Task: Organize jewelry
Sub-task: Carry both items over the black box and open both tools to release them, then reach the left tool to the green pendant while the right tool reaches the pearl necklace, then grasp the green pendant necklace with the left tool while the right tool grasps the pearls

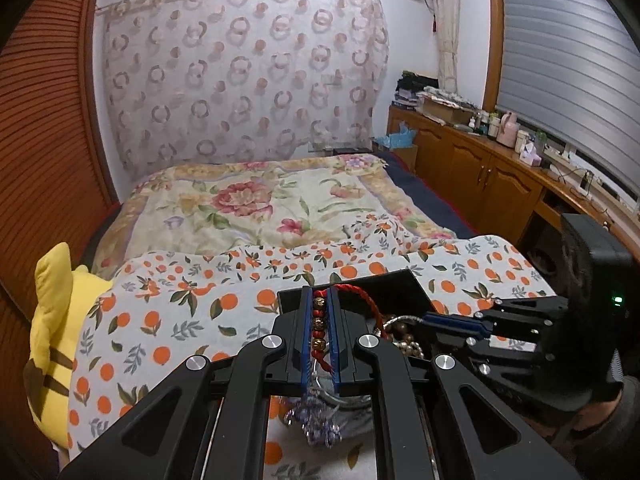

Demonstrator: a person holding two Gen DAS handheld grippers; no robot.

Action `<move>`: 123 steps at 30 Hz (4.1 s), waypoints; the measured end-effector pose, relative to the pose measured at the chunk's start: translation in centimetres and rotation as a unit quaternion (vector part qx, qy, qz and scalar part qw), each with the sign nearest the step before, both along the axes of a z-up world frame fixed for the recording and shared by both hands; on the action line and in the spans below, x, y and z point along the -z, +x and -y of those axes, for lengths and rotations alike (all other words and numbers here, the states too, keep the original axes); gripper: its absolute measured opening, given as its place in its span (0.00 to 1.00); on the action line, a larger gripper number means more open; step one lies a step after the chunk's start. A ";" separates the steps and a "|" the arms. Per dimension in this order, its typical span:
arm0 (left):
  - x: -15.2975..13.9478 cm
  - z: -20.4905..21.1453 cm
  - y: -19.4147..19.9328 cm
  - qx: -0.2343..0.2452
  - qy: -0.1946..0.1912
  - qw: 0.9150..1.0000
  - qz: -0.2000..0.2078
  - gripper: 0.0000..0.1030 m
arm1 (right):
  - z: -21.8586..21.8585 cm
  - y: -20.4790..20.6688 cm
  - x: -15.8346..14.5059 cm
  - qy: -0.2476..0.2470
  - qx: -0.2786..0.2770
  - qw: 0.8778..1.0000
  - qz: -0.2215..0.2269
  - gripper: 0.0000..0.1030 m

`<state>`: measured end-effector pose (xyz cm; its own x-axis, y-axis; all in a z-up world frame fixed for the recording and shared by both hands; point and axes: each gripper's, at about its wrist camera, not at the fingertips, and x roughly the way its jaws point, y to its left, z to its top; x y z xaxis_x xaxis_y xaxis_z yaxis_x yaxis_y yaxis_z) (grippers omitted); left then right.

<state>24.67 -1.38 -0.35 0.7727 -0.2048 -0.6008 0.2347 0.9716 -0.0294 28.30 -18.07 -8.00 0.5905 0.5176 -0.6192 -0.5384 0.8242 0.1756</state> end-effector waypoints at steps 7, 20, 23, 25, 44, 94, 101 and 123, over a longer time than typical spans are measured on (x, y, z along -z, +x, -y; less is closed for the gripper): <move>1.2 1.0 1.8 0.003 0.008 1.000 -0.014 0.06 | 0.0 -0.5 -0.6 0.012 -0.005 1.000 0.003 0.12; 1.8 1.6 2.8 0.007 0.019 1.000 -0.023 0.06 | 0.9 -0.9 -1.1 0.010 0.007 1.000 0.015 0.12; 1.8 1.6 2.8 0.007 0.022 0.999 -0.022 0.06 | 0.9 -0.8 -1.2 0.011 0.006 1.000 0.015 0.12; 1.8 1.6 2.7 0.007 0.026 0.999 -0.020 0.06 | 0.9 -0.8 -1.2 0.010 0.007 1.000 0.016 0.12; 1.3 0.3 -4.6 0.007 0.018 1.000 -0.003 0.45 | 1.8 -4.7 -3.8 -0.012 0.011 0.999 0.040 0.12; 8.2 -0.6 -15.0 0.025 -0.003 0.996 -0.085 0.08 | 3.6 -15.7 1.8 -0.037 0.021 0.999 -0.031 0.12; 6.3 -1.9 -16.1 0.015 -0.023 0.998 -0.057 0.08 | 2.3 -15.5 2.0 -0.050 0.007 0.998 -0.034 0.21; 4.4 -2.2 -17.7 0.016 -0.035 0.999 -0.029 0.08 | -2.0 -11.2 2.2 -0.077 -0.039 0.995 -0.053 0.21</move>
<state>6.95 0.85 -4.77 0.7291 -0.2723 -0.6279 0.2616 0.9587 -0.1119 17.07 -16.07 -10.23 0.4791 0.4544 -0.7509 -0.5875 0.8017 0.1103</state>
